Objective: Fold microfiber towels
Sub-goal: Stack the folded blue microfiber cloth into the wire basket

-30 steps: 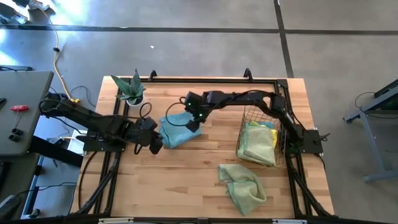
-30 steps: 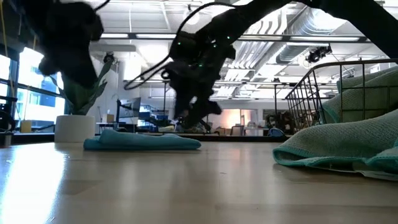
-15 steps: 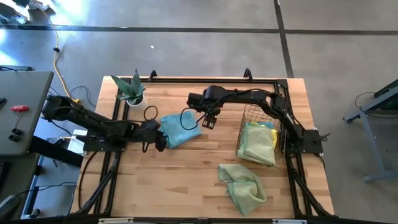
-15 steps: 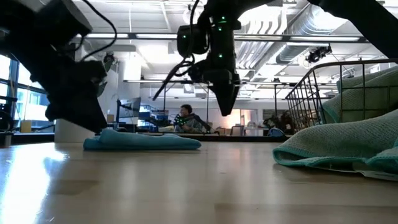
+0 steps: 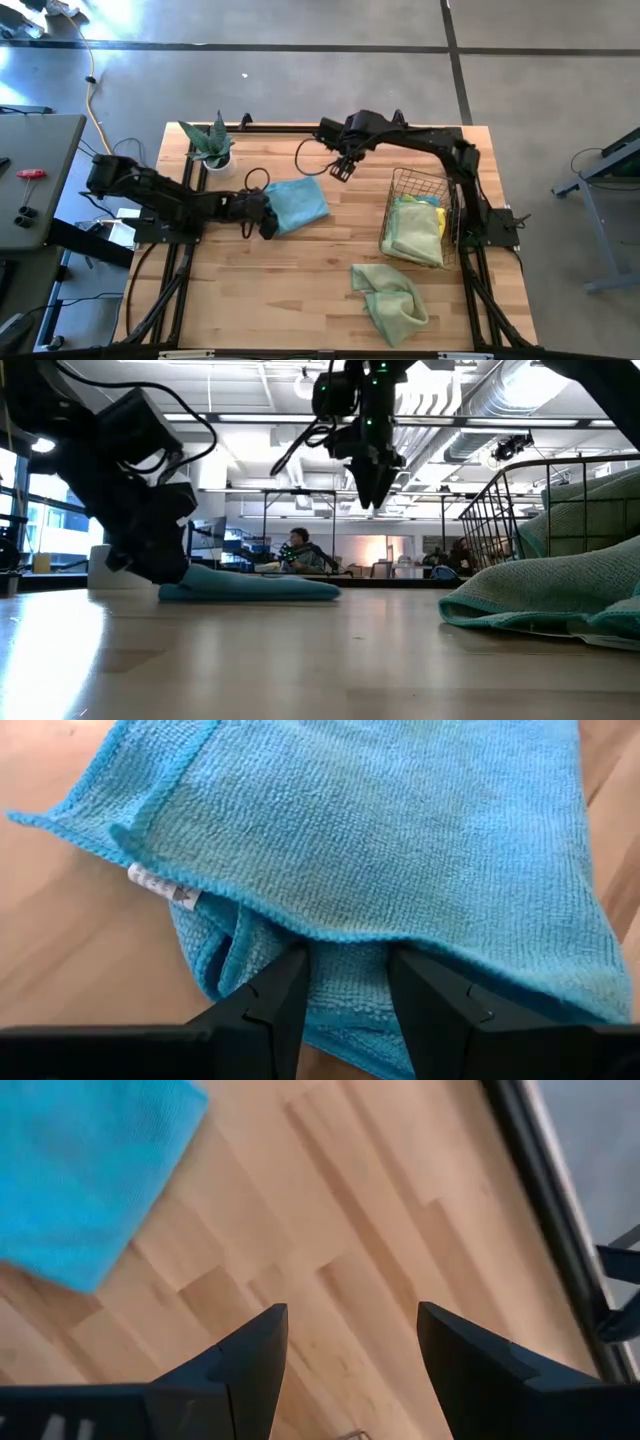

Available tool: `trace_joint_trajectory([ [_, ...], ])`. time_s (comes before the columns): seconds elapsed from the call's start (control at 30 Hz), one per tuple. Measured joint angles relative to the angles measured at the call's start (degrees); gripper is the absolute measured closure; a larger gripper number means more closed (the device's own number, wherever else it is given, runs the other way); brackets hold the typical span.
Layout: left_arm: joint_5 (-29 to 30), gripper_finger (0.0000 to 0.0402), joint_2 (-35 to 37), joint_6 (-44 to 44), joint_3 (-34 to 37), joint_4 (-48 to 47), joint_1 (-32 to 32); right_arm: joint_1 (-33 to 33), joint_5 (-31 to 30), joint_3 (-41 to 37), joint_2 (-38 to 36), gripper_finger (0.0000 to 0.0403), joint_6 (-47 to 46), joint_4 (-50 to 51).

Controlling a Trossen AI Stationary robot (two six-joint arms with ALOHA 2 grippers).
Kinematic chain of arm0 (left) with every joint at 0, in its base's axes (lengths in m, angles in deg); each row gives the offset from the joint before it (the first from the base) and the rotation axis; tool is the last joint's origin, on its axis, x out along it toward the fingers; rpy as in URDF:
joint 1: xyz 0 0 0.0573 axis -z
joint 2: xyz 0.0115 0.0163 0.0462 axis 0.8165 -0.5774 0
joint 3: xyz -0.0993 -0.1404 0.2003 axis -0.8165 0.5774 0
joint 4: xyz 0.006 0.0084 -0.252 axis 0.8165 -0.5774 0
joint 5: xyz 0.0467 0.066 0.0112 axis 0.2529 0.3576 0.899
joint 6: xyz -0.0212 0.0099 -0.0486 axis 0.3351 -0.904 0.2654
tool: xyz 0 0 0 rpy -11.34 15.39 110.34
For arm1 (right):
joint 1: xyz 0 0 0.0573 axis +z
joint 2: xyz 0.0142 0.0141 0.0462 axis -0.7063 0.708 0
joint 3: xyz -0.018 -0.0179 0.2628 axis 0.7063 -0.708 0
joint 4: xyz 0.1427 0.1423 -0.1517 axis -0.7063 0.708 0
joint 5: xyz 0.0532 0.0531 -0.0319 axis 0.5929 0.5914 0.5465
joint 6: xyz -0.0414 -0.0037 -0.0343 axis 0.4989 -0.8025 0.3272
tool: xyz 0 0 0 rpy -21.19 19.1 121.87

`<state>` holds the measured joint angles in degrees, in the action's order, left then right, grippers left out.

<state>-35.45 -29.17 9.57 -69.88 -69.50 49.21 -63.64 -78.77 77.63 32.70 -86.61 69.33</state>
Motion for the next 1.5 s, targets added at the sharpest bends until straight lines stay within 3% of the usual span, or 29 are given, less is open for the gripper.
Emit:
trace_joint_trajectory([
  [0.4, -2.0, 0.0269, -6.5, -4.0, -2.3, 7.9, -5.9, -0.2, -5.9, -0.1, -1.9, 0.0188, 0.9, 6.0],
  [0.67, -3.9, 0.0268, -9.3, -7.8, -8.8, 6.6, -7.7, -3.9, -9.4, -0.3, -11.4, 0.0188, 1.6, 7.6],
  [0.77, -4.9, 0.0268, -9.2, -8.0, -10.1, 6.7, -8.2, -6.2, -8.8, -5.9, -17.8, 0.0188, -1.1, -0.4],
  [0.93, -5.8, 0.0268, -8.9, -9.8, -11.0, 6.9, -8.9, -7.9, -0.2, -28.6, -30.1, 0.0188, -6.8, -23.2],
  [1.1, -6.0, 0.0268, -8.9, -9.9, -11.0, 4.1, -9.7, -8.3, 6.5, -47.1, -35.7, 0.0188, -16.4, -42.9],
  [1.27, -6.3, 0.0268, -8.9, -9.9, -11.0, -0.7, -9.9, -8.0, 14.0, -54.5, -35.6, 0.0188, -17.5, -54.8],
  [1.5, -4.6, 0.0268, -11.3, -9.9, -11.2, 1.8, -9.9, -8.4, 10.8, -55.8, -32.7, 0.0188, -17.9, -58.4],
])
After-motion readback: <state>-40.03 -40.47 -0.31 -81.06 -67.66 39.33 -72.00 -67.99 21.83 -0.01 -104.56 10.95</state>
